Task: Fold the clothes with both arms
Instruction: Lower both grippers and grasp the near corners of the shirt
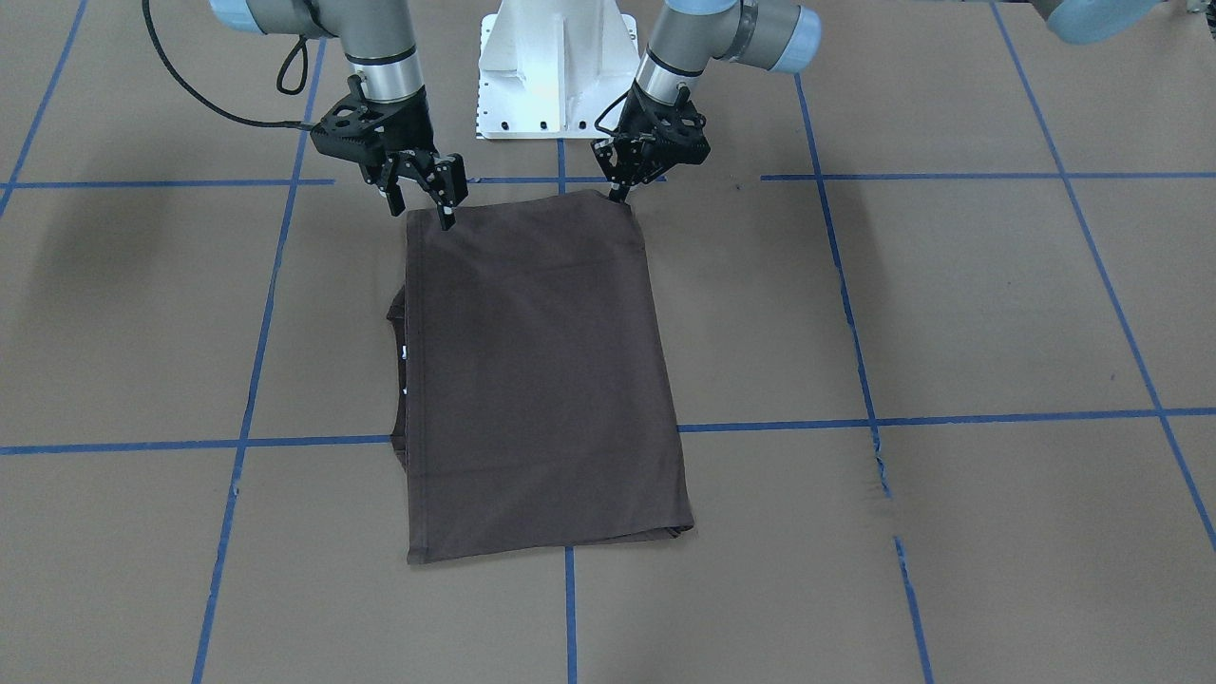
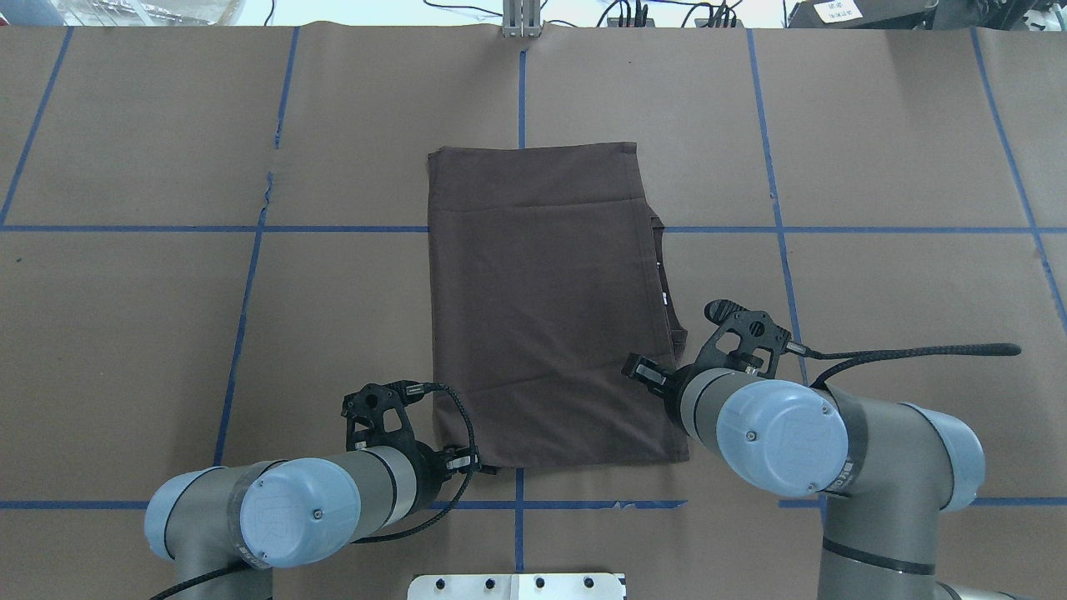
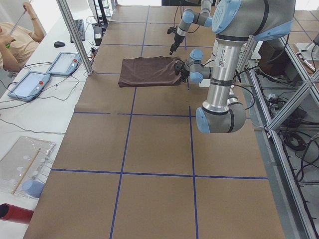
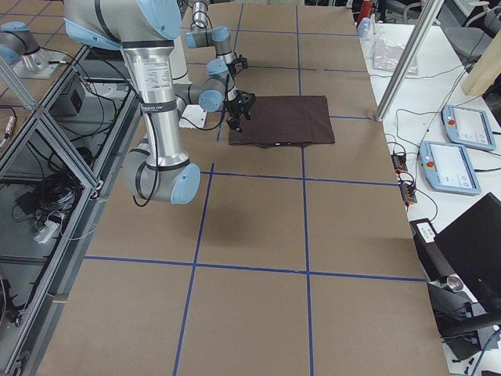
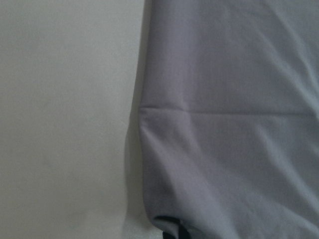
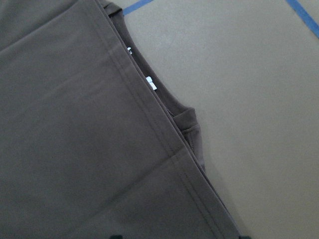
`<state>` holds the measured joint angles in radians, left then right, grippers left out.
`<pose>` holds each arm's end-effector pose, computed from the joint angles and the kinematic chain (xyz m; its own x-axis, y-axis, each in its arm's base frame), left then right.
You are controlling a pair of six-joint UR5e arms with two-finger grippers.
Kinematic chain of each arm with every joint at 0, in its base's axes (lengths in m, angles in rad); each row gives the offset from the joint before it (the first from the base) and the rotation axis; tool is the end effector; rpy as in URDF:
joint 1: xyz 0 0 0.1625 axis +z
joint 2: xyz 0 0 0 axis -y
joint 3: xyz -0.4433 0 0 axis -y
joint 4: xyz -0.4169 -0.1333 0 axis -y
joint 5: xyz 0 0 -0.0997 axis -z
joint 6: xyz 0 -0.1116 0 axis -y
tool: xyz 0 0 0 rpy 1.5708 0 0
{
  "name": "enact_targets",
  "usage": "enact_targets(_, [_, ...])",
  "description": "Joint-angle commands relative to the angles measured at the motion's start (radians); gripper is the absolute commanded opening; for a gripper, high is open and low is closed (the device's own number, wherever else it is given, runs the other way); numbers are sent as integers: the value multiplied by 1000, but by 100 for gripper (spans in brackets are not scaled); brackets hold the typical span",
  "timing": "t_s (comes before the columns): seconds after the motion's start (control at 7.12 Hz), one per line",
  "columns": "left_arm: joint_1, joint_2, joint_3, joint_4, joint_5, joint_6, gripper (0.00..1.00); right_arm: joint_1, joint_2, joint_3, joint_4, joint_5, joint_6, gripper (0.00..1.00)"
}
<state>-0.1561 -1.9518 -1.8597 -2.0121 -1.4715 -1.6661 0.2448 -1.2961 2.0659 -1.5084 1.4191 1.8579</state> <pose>0.6052 -0.2414 0.2751 0.4131 -0.1609 -0.8964 0.2831 0.9582 -0.0415 -0.5150 -0.2834 0.2996 0.5279 0.4204 0.7380 -0.5187 0.8476 -0.1118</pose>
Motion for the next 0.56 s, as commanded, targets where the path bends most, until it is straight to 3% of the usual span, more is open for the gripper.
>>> enact_targets(0.0, [1, -1, -3, 0, 34, 2, 0, -35, -6, -6, -6, -12, 3, 82])
enact_targets(0.42, [4, -1, -9, 0, 74, 2, 0, -44, -2, -70, -7, -23, 3, 78])
